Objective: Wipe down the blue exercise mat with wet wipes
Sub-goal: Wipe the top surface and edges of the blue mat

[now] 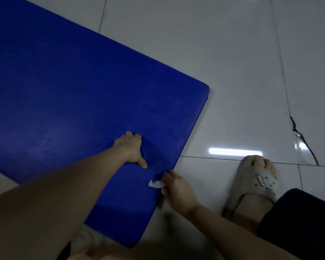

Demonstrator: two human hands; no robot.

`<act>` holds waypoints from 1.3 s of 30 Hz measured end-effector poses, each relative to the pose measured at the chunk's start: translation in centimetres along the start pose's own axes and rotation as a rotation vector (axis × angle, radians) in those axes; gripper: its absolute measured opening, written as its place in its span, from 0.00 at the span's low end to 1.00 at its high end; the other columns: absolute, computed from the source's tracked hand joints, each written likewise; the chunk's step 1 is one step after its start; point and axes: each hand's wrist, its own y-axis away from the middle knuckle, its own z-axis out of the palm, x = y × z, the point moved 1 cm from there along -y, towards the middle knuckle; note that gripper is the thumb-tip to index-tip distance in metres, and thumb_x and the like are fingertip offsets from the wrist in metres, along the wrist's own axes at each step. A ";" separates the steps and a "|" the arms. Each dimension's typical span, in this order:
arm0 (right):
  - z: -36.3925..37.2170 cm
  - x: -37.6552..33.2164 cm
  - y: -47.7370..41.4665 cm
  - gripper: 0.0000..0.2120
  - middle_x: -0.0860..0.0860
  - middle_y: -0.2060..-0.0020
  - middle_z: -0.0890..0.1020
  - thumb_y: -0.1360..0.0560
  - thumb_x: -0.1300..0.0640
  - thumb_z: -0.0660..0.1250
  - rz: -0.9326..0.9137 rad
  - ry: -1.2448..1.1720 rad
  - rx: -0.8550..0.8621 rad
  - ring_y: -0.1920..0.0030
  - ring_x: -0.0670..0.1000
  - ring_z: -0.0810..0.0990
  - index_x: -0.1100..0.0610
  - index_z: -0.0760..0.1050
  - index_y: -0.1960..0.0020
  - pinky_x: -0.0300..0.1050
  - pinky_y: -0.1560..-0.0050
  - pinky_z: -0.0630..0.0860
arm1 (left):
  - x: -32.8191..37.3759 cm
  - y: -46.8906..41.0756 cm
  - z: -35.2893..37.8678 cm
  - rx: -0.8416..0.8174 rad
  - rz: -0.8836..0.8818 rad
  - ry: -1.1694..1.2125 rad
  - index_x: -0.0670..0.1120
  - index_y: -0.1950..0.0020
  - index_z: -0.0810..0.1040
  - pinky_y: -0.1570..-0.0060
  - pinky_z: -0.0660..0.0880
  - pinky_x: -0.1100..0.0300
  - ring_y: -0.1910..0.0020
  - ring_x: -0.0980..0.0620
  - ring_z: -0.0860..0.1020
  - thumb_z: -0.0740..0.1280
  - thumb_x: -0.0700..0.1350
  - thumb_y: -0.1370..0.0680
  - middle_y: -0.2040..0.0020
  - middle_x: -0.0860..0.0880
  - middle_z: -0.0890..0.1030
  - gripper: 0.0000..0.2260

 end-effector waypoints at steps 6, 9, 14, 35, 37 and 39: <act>-8.9 4.0 -9.5 0.09 0.53 0.58 0.79 0.26 0.58 0.74 0.367 -0.148 0.459 0.58 0.53 0.80 0.57 0.73 0.57 0.48 0.59 0.77 | -0.1 -0.1 0.2 0.000 0.003 -0.010 0.48 0.22 0.60 0.39 0.76 0.51 0.35 0.46 0.71 0.80 0.68 0.39 0.30 0.45 0.66 0.54; -11.8 5.6 -12.4 0.03 0.53 0.58 0.80 0.21 0.58 0.67 0.454 -0.138 0.533 0.58 0.53 0.80 0.56 0.74 0.52 0.42 0.62 0.73 | -0.1 -0.1 0.1 -0.001 0.009 -0.014 0.48 0.23 0.61 0.39 0.76 0.50 0.35 0.46 0.71 0.79 0.68 0.40 0.31 0.45 0.66 0.53; -8.7 4.9 -11.4 0.10 0.55 0.60 0.79 0.20 0.58 0.66 0.451 -0.167 0.497 0.61 0.54 0.79 0.56 0.74 0.60 0.52 0.58 0.78 | -0.1 0.0 0.1 -0.006 0.014 -0.011 0.48 0.23 0.61 0.40 0.76 0.50 0.35 0.46 0.71 0.79 0.68 0.39 0.31 0.46 0.66 0.53; -6.1 4.4 -7.3 0.08 0.56 0.54 0.77 0.25 0.59 0.70 -0.057 0.231 0.222 0.64 0.58 0.79 0.59 0.76 0.48 0.45 0.63 0.70 | -0.2 -0.2 0.3 0.007 0.007 -0.007 0.48 0.23 0.60 0.40 0.76 0.50 0.34 0.46 0.70 0.80 0.68 0.39 0.31 0.46 0.66 0.53; -8.5 5.3 -10.0 0.08 0.56 0.51 0.77 0.22 0.57 0.68 0.105 0.187 0.355 0.59 0.57 0.78 0.59 0.75 0.45 0.47 0.60 0.73 | -0.2 -0.2 0.2 0.000 0.008 -0.007 0.48 0.22 0.60 0.39 0.76 0.50 0.34 0.46 0.70 0.79 0.68 0.39 0.31 0.46 0.66 0.54; -10.0 5.6 -11.6 0.11 0.56 0.49 0.77 0.21 0.57 0.67 0.202 0.129 0.446 0.58 0.56 0.77 0.59 0.73 0.41 0.47 0.59 0.72 | -0.2 -0.2 0.2 0.000 0.009 -0.009 0.48 0.22 0.59 0.39 0.76 0.50 0.34 0.46 0.70 0.79 0.68 0.39 0.30 0.46 0.66 0.54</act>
